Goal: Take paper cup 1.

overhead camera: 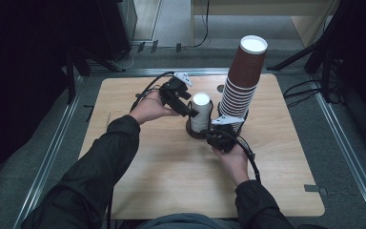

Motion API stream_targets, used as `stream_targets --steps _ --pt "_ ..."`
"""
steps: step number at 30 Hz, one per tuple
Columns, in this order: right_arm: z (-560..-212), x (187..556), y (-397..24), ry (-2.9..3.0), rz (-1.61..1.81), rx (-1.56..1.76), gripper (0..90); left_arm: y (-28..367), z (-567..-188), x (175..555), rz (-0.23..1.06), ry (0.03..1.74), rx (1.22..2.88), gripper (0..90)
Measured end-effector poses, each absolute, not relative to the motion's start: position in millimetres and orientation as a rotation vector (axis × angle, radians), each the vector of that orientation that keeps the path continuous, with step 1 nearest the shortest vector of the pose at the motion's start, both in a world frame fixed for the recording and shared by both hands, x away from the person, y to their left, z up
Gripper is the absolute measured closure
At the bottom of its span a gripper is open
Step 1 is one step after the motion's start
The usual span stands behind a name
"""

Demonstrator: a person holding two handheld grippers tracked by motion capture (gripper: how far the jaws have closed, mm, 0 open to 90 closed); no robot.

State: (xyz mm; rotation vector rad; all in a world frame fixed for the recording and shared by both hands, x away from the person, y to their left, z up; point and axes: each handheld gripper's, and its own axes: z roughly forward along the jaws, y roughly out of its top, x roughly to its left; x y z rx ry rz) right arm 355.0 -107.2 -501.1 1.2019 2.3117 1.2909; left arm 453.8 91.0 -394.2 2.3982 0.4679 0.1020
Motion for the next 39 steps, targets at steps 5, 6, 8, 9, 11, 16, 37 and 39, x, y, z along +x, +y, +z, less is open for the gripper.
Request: stream_targets --steps 5,6,8,9,11,16,37,39 --pt "-507 357 -96 2.220 1.254 1.223 89.6 84 -392 462 0.087 0.438 2.384 16.5" --pt "-508 358 -95 2.216 1.266 1.232 89.7 82 -392 464 0.083 0.438 2.383 16.6" --pt "-510 360 -91 2.215 1.260 1.237 89.6 79 -393 465 0.088 0.435 2.393 16.7" --pt "-510 360 -91 2.215 1.260 1.237 89.6 79 -393 465 0.088 0.435 2.393 16.7" --pt "-510 363 -86 2.200 1.237 1.223 89.6 75 -394 468 0.095 0.441 2.397 16.7" --pt "-513 364 -83 2.176 1.227 1.227 89.6 74 -397 470 0.090 0.444 2.394 20.7" --pt "-515 367 -85 2.142 1.249 1.261 89.6 67 -396 470 0.137 0.451 2.401 33.3" --pt "-516 367 -84 2.142 1.244 1.261 89.6 67 -395 470 0.139 0.462 2.406 33.7"
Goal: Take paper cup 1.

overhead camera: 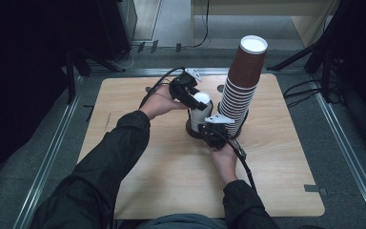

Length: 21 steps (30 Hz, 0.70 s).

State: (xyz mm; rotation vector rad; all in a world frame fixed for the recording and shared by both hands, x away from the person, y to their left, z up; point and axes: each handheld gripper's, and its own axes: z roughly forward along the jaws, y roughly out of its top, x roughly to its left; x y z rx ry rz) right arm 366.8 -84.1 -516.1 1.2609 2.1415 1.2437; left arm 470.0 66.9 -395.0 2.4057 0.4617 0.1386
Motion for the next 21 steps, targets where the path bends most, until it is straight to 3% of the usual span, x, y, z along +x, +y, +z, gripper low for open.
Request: stream_targets --steps 21 --pt "-516 368 -84 2.147 1.248 1.268 89.6 69 -363 463 0.185 0.433 2.416 35.3"
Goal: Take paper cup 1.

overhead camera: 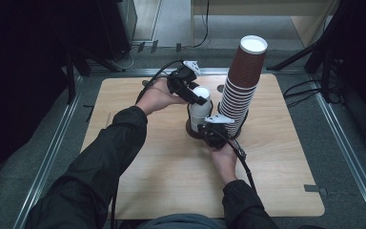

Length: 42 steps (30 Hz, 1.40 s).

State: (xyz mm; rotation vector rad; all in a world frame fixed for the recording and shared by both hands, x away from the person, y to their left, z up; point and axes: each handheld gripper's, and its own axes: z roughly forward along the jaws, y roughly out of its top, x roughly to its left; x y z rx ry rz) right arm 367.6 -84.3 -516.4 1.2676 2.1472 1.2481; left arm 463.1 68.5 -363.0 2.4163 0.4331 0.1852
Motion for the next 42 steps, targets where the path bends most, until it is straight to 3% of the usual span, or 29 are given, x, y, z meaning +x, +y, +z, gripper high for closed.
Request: stream_targets --steps 22,34,42 --pt "-511 364 -89 2.176 1.248 1.239 89.7 85 -306 448 0.210 0.415 2.361 35.4" --pt "-495 345 -102 2.373 1.253 1.074 89.1 100 -300 425 0.201 0.402 2.377 35.3" --pt "-482 329 -110 2.477 1.293 0.923 81.6 111 -303 414 0.171 0.417 2.354 35.3"
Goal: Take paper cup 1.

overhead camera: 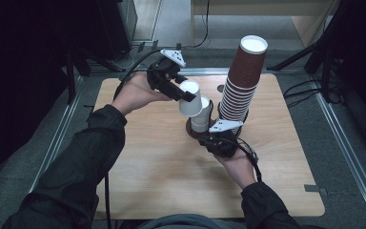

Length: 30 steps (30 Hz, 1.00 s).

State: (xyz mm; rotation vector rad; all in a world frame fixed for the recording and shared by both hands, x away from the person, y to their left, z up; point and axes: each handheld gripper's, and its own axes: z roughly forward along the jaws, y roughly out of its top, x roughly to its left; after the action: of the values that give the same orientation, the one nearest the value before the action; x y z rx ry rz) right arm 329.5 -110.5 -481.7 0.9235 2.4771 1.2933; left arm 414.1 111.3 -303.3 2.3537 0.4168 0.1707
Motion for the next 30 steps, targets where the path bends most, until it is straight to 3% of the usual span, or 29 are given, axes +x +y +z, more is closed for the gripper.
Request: stream_targets --steps 6,10,14,17,24,29,30 --pt "-477 320 -116 2.570 1.323 0.780 70.0 121 -314 402 0.151 0.423 2.349 35.2" --pt "-472 314 -118 2.591 1.365 0.703 52.1 127 -325 391 0.147 0.417 2.364 35.2" --pt "-471 311 -119 2.602 1.374 0.611 48.7 134 -333 380 0.138 0.410 2.359 35.1" --pt "-470 309 -121 2.645 1.392 0.601 54.4 138 -341 372 0.128 0.409 2.369 35.1" --pt "-467 307 -122 2.659 1.435 0.609 51.8 145 -356 359 0.107 0.426 2.353 35.1" --pt "-467 308 -122 2.681 1.408 0.598 35.2 149 -370 349 0.100 0.434 2.346 35.0" --pt "-467 308 -122 2.681 1.408 0.598 35.2 149 -370 349 0.100 0.434 2.346 35.1"
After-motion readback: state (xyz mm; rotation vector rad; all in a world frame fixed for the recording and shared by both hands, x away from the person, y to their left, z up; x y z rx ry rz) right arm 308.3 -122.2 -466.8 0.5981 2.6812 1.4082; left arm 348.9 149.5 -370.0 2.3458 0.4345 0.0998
